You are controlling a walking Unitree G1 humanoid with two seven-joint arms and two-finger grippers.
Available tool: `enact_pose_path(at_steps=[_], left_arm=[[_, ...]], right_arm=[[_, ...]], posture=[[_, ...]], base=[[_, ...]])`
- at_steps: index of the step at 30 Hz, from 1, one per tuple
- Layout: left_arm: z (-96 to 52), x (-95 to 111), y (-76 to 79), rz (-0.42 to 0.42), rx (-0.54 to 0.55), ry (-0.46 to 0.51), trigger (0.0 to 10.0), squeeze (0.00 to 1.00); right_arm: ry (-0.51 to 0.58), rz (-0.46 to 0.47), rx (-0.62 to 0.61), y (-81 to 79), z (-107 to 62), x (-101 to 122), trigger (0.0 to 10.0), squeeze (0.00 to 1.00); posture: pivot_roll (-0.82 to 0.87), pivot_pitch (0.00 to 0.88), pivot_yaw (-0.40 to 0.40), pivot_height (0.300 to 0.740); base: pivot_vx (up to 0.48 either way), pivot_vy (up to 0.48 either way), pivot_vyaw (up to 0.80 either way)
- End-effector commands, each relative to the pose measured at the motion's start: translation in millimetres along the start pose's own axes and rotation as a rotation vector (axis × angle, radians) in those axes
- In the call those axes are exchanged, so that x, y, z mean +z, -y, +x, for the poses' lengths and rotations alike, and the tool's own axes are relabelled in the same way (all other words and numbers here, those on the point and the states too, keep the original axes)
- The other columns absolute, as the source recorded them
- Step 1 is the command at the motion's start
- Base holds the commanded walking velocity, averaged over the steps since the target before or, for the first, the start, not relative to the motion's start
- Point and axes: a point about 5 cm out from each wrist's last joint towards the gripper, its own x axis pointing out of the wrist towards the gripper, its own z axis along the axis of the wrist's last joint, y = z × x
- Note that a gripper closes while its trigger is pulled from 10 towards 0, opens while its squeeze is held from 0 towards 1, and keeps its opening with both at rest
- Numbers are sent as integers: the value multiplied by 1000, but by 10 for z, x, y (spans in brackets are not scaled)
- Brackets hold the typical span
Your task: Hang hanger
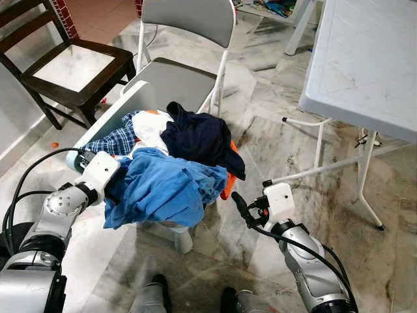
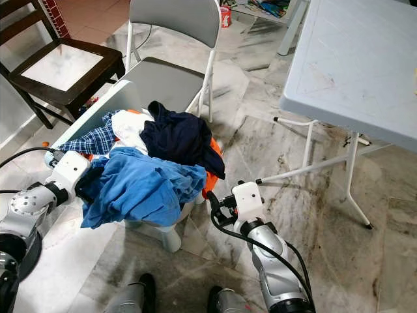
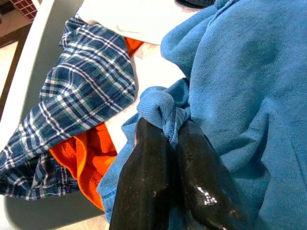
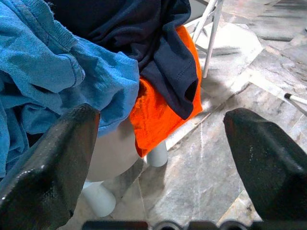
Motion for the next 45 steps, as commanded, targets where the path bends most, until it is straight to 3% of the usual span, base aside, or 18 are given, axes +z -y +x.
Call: enact_pose_path(at_steps=[1, 7, 9, 10, 13, 14, 17, 22, 23, 25, 26, 28, 31, 34, 40, 42, 44, 45], left_arm=[[-50, -21, -64, -5, 45, 10, 0, 0], [-67, 268, -296, 51, 251, 177, 0, 0], [-97, 470, -388, 74, 357, 306, 0, 0], [-97, 470, -388, 74, 357, 306, 0, 0], [-162, 701, -423, 93, 479, 468, 0, 0], [-162, 701, -423, 93, 479, 468, 0, 0], [-323, 971, -296, 105, 606, 685, 0, 0], [-397, 1123, 14, 172, 572, 797, 0, 0], [-397, 1123, 14, 172, 572, 797, 0, 0], [-340, 992, 240, 155, 501, 765, 0, 0], [-340, 992, 240, 155, 501, 765, 0, 0], [-290, 767, 422, 123, 449, 688, 0, 0], [-279, 660, 488, 98, 435, 647, 0, 0], [-293, 255, 707, -28, 403, 441, 0, 0], [-292, -85, 934, -128, 334, 271, 0, 0], [-292, -85, 934, -128, 334, 271, 0, 0], [-277, -115, 966, -137, 324, 246, 3804, 0], [-268, -125, 978, -140, 318, 235, 9412, 0]], right_arm=[[-17, 9, -5, 4, -26, -46, 10000, 0], [-15, 10, -6, 4, -22, -45, 10000, 0], [-14, 9, -6, 5, -21, -44, 10000, 0], [-14, 9, -6, 5, -21, -44, 10000, 0], [-14, 7, -4, 6, -21, -46, 10000, 0], [-14, 7, -4, 6, -21, -46, 10000, 0], [-15, 2, -2, 4, -19, -49, 10000, 0], [-20, -1, 12, -15, -19, -57, 10000, 0], [-20, -1, 12, -15, -19, -57, 10000, 0], [-23, -6, 23, -28, -8, -58, 10000, 0], [-23, -6, 23, -28, -8, -58, 10000, 0], [-21, -13, 31, -28, 14, -41, 10000, 0], [-20, -15, 32, -21, 22, -33, 10000, 0], [-20, -18, 32, -9, 25, -33, 10000, 0], [-22, -14, 35, -32, 23, -50, 10000, 0], [-22, -14, 35, -32, 23, -50, 10000, 0], [-22, -14, 35, -31, 25, -50, 10000, 0], [-22, -15, 35, -29, 25, -49, 10000, 0]], posture=[[12, 235, -36, 740], [12, 235, -37, 740], [16, 236, -40, 740], [16, 236, -40, 740], [22, 235, -44, 740], [22, 235, -44, 740], [27, 241, -51, 740], [37, 243, -61, 740], [37, 243, -61, 740], [43, 242, -72, 740], [43, 242, -72, 740], [44, 241, -76, 740], [44, 241, -76, 740], [48, 238, -74, 740], [46, 238, -70, 740], [46, 238, -70, 740], [43, 240, -71, 740], [43, 240, -71, 740]], base=[[0, 0, 0], [0, 0, 0], [0, 0, 0], [0, 0, 0], [0, 0, 0], [0, 0, 0], [0, 0, 0], [0, 0, 0], [0, 0, 0], [0, 0, 0], [0, 0, 0], [0, 0, 0], [0, 0, 0], [0, 0, 0], [0, 0, 0], [0, 0, 0], [0, 0, 0], [0, 0, 0]])
